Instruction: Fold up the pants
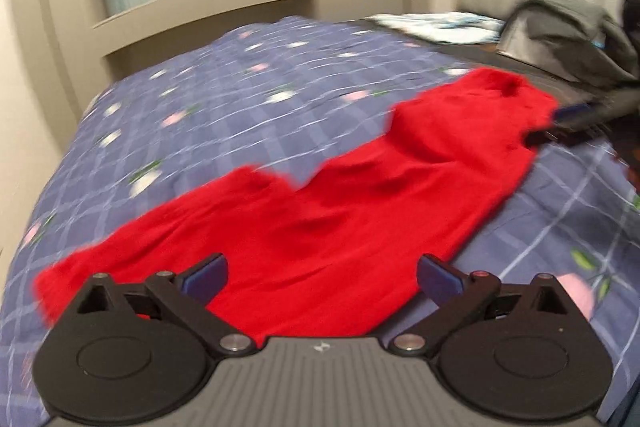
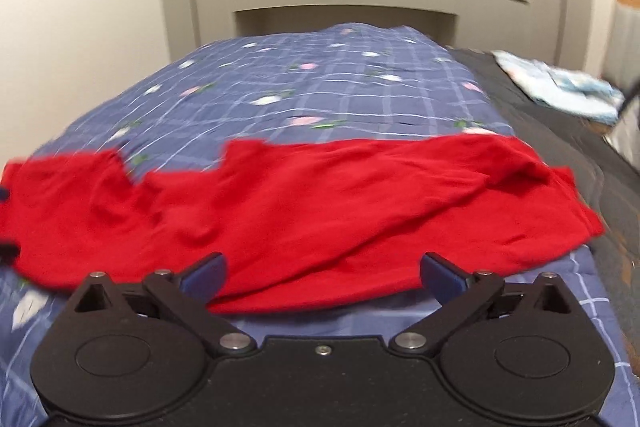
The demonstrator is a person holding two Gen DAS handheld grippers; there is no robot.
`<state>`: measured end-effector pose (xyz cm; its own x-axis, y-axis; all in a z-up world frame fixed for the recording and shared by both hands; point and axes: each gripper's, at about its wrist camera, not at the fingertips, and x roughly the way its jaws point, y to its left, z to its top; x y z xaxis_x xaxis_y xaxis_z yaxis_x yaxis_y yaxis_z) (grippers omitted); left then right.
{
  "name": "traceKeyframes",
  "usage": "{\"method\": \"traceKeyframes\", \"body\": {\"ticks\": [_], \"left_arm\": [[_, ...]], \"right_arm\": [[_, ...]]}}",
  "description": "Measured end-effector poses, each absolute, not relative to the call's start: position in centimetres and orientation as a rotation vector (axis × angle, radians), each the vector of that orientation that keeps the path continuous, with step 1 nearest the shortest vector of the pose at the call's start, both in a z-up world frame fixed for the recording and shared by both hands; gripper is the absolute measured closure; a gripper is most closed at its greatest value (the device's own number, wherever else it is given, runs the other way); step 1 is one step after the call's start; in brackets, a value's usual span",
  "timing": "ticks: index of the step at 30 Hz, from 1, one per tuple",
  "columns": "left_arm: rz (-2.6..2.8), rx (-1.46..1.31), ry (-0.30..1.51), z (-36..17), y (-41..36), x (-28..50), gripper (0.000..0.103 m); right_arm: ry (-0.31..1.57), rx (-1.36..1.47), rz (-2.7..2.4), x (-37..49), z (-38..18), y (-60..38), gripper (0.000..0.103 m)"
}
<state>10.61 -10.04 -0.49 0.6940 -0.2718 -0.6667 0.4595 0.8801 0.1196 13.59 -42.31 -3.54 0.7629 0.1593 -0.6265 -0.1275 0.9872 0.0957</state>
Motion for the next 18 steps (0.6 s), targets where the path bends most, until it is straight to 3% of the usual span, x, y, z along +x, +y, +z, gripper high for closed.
{"method": "traceKeyframes", "body": {"ticks": [9, 12, 18], "left_arm": [[-0.59, 0.49, 0.597, -2.1, -19.6, 11.1, 0.004], [-0.629, 0.496, 0.616, -2.5, -21.3, 11.8, 0.016], [-0.681, 0.496, 0.724, -3.6, -22.1, 12.7, 0.058]], "right_arm": [[0.714, 0.302, 0.016, 20.5, -5.0, -52.1, 0.002], [0.704, 0.438, -0.015, 22.6, -5.6, -55.0, 0.007], [0.684, 0.703, -0.085, 25.9, -6.9, -59.7, 0.024]]}}
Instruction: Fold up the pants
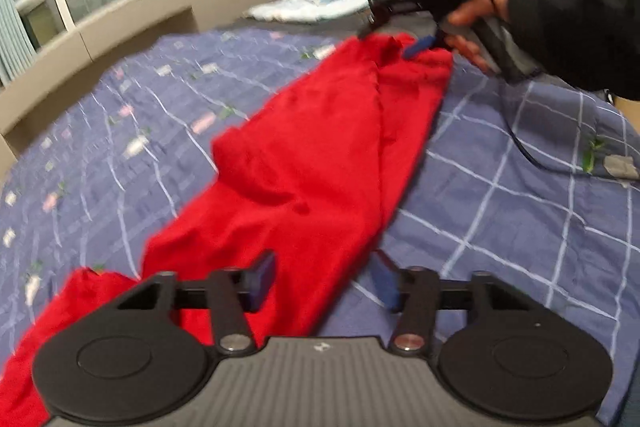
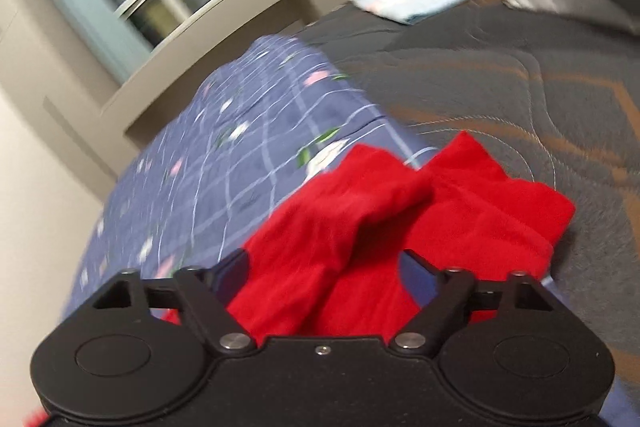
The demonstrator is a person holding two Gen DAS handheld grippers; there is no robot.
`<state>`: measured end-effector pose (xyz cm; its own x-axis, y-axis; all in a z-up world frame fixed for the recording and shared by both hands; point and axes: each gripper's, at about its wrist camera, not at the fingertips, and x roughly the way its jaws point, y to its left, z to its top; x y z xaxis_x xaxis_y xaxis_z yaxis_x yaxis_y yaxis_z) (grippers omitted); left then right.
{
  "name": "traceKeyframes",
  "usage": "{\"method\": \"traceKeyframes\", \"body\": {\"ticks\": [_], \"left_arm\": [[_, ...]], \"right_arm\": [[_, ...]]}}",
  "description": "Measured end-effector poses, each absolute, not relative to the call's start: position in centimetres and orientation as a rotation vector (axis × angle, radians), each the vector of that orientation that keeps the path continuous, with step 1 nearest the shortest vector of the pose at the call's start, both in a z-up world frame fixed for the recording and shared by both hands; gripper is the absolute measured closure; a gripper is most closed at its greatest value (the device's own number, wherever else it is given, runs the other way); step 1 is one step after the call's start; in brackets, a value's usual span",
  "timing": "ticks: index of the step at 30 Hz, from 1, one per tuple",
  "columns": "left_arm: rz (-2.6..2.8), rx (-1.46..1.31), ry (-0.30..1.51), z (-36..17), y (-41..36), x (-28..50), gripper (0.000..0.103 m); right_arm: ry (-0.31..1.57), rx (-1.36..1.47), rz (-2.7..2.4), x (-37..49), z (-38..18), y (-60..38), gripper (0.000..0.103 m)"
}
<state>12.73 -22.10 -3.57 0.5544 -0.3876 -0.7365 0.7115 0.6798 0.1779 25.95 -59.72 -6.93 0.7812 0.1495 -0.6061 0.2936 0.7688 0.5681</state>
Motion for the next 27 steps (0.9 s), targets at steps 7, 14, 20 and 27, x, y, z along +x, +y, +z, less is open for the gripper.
{"method": "traceKeyframes", "body": {"ticks": [7, 14, 20, 27], "left_arm": [[-0.643, 0.473, 0.766, -3.8, -21.6, 13.2, 0.098], [-0.623, 0.421, 0.751, -2.0, -20.9, 13.2, 0.099], [-0.631, 0.415, 0.742, -1.4, -20.7, 13.0, 0.099], [-0.634, 0.42, 0.764, -2.3, -21.0, 13.0, 0.099]], "right_arm": [[0.632, 0.975, -0.207, 27.5, -8.7, -63.0, 0.07], [0.587, 0.756, -0.158, 28.1, -4.0, -62.4, 0.094], [0.454, 0.591, -0.143, 25.0, 0.9, -63.4, 0.095], [0.568, 0.611, -0.282, 20.5, -3.8, -66.6, 0.095]]}}
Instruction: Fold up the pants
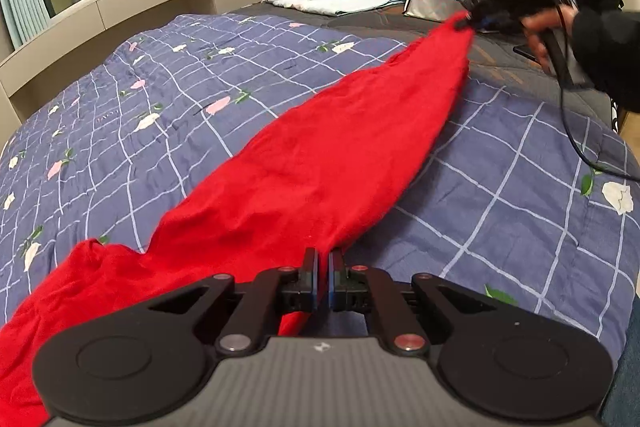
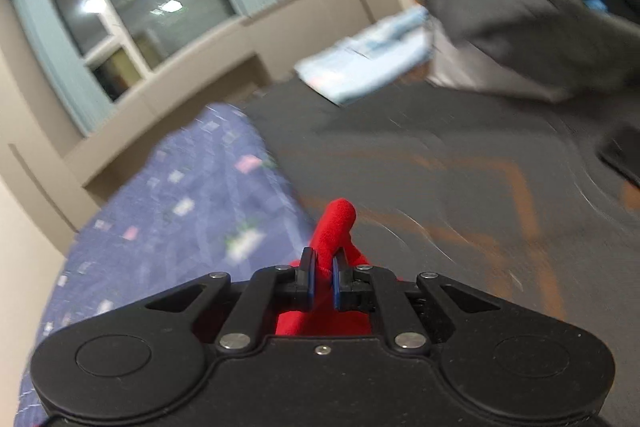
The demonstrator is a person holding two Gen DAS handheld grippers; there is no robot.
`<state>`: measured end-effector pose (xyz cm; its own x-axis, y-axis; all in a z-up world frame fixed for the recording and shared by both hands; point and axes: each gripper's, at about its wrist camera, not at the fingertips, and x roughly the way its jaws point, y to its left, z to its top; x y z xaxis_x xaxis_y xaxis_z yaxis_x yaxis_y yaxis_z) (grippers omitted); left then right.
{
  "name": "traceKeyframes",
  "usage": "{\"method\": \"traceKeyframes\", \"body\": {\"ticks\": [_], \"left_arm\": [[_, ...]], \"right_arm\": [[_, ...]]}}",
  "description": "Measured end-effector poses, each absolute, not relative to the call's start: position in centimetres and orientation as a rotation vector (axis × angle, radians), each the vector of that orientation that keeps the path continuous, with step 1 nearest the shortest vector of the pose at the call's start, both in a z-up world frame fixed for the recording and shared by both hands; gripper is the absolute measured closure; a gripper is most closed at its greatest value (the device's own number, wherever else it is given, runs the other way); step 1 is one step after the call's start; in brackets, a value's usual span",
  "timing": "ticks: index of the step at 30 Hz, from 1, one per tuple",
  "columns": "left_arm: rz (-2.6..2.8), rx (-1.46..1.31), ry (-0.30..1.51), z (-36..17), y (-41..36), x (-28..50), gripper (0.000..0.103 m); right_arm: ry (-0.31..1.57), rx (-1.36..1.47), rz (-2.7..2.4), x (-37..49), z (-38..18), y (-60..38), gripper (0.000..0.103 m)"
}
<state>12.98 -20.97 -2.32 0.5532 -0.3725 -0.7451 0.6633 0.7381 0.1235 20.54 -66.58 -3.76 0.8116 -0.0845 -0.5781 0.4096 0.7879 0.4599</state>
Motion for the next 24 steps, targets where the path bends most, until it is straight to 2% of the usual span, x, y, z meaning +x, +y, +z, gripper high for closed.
{"method": "traceKeyframes", "body": {"ticks": [6, 15, 20, 21, 23, 24], "left_arm": [[-0.617, 0.389, 0.772, -2.4, -20.8, 12.9, 0.096], [-0.6, 0.384, 0.779, -2.4, -21.1, 12.6, 0.096], [-0.592, 0.372, 0.788, -2.4, -21.2, 12.5, 0.093], [-0.588, 0.364, 0.787, -2.3, -21.2, 12.5, 0.09], [-0.595, 0.352, 0.789, -1.9, -21.0, 12.6, 0.069], [-0.586, 0.339, 0.778, -1.5, -20.8, 12.5, 0.046]], "right_arm": [[0.641, 0.6, -0.322, 19.9, -6.8, -66.7, 0.094], [0.442, 0.458, -0.188, 21.0, -1.7, -65.0, 0.094], [0.567, 0.414, -0.264, 22.2, -4.3, -65.4, 0.093], [0.598, 0.409, -0.286, 22.2, -5.1, -65.5, 0.089], [0.648, 0.413, -0.328, 22.2, -6.3, -65.5, 0.08], [0.665, 0.409, -0.349, 22.1, -6.7, -65.5, 0.069]]}}
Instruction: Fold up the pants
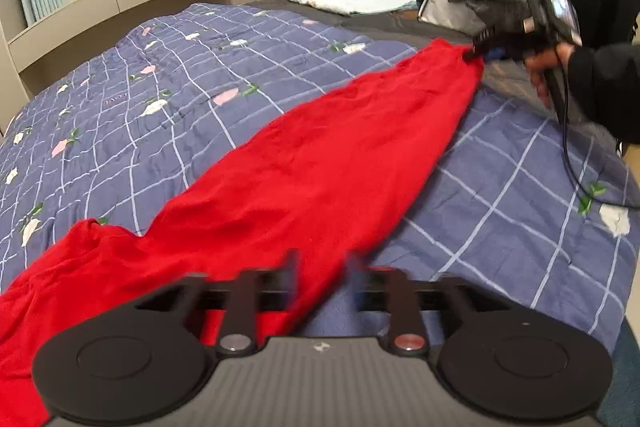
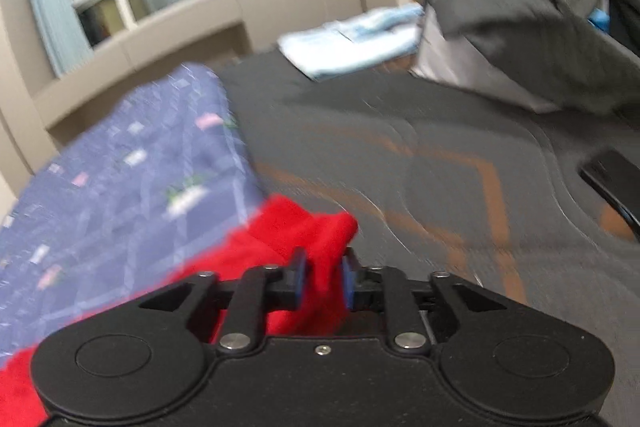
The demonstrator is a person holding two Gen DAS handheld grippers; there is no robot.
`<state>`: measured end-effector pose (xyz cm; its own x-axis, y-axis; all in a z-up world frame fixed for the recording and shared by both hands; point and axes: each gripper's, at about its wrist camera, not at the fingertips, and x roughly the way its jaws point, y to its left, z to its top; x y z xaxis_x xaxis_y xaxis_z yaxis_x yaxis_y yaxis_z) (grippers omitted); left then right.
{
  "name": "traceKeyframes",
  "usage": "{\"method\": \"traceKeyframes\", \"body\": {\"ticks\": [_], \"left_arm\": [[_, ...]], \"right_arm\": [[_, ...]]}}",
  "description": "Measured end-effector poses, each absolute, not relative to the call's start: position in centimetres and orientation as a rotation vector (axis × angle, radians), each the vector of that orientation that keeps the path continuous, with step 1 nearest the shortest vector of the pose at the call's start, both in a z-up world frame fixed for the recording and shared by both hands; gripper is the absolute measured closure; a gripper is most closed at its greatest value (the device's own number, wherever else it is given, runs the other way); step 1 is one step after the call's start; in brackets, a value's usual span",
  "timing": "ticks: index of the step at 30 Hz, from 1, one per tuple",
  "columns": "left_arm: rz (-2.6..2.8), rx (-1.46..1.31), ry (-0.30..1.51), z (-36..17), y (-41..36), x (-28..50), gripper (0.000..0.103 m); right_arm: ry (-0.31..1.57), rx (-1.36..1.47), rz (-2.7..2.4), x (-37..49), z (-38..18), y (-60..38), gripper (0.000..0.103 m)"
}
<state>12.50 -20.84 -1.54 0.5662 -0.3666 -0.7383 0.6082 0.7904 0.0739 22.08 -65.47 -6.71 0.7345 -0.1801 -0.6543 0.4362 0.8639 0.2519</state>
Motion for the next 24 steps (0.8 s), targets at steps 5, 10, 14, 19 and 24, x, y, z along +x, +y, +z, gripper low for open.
{"method": "traceKeyframes", "body": {"ticks": [5, 10, 14, 19, 24], "left_arm": [[-0.517, 0.276, 0.74, -0.1, -19.4, 12.8, 0.023], [-0.364, 0.213, 0.756, 1.0, -15.8, 13.7, 0.013], [-0.202, 0.162, 0.776, 1.9, -10.4, 14.1, 0.011], [-0.021, 0.118, 0.767, 3.0, -2.7, 13.0, 0.004], [0.115, 0.039, 0.763, 2.7, 4.8, 11.4, 0.002]], "right_arm": [[0.68, 0.294, -0.393, 21.6, -6.3, -63.1, 0.021], [0.638, 0.207, -0.244, 22.0, -3.9, -57.0, 0.002], [0.636, 0.179, 0.015, 23.2, -2.6, -49.5, 0.001], [0.692, 0.221, 0.398, 25.4, -2.4, -39.1, 0.001], [0.795, 0.317, 0.713, 27.5, -3.2, -29.6, 0.003]]}}
